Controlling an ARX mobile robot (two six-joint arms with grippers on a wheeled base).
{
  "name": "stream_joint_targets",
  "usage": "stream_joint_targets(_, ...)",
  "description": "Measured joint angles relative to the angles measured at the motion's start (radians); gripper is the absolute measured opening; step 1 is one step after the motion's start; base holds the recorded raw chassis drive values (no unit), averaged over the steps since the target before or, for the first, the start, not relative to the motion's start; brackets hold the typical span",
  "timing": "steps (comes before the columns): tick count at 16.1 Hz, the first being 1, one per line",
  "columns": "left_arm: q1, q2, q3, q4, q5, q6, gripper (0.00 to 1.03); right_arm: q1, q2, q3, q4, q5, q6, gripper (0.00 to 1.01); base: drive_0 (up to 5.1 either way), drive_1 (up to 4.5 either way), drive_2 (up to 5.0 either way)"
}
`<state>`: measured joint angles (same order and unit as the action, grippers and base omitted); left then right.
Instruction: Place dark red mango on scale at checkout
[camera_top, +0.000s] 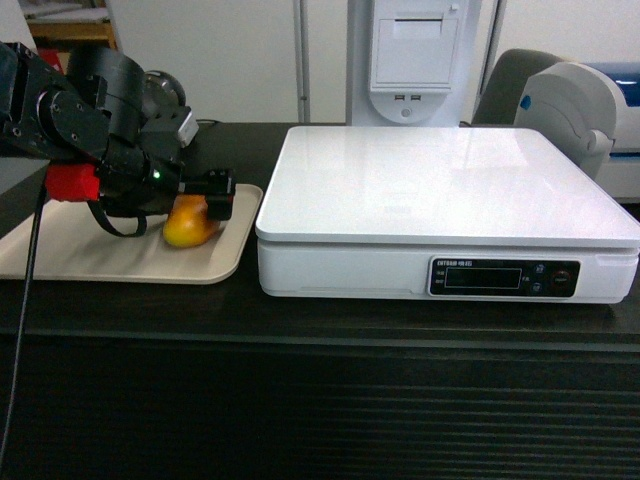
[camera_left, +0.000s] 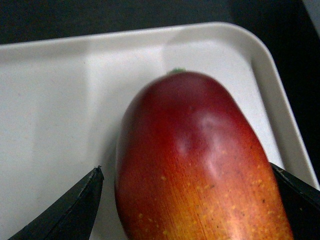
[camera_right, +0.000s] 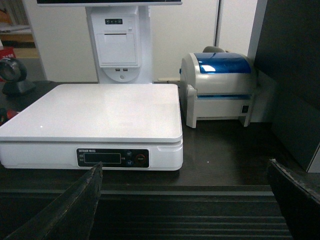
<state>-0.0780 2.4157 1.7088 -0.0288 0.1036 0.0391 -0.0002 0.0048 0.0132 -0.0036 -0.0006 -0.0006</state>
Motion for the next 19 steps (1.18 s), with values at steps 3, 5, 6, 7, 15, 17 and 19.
stream_joint_targets(3,-0.002,0.008,-0.004,0.006,-0.022,0.032,0.98,0.0,0.0,0.0,0.0,0.0,0.0,0.98,0.0,0.0,0.0)
stream_joint_targets(5,-0.002,0.004,-0.026,0.033,-0.019,0.04,0.84,0.0,0.0,0.0,0.0,0.0,0.0,0.98,0.0,0.0,0.0)
stream_joint_targets(6,-0.002,-0.002,-0.044,0.038,-0.018,0.04,0.73,0.0,0.0,0.0,0.0,0.0,0.0,0.98,0.0,0.0,0.0)
stream_joint_targets(7,-0.005,-0.011,-0.061,0.05,-0.022,0.039,0.65,0.0,0.0,0.0,0.0,0.0,0.0,0.98,0.0,0.0,0.0)
stream_joint_targets(15,-0.064,-0.337,-0.205,0.112,-0.044,-0.004,0.58,0.0,0.0,0.0,0.0,0.0,0.0,0.98,0.0,0.0,0.0)
stream_joint_targets(17,-0.148,-0.41,-0.227,0.112,-0.045,-0.033,0.58,0.0,0.0,0.0,0.0,0.0,0.0,0.98,0.0,0.0,0.0)
stream_joint_targets(19,-0.249,-0.441,-0.225,0.103,-0.053,-0.075,0.58,0.0,0.0,0.0,0.0,0.0,0.0,0.98,0.0,0.0,0.0)
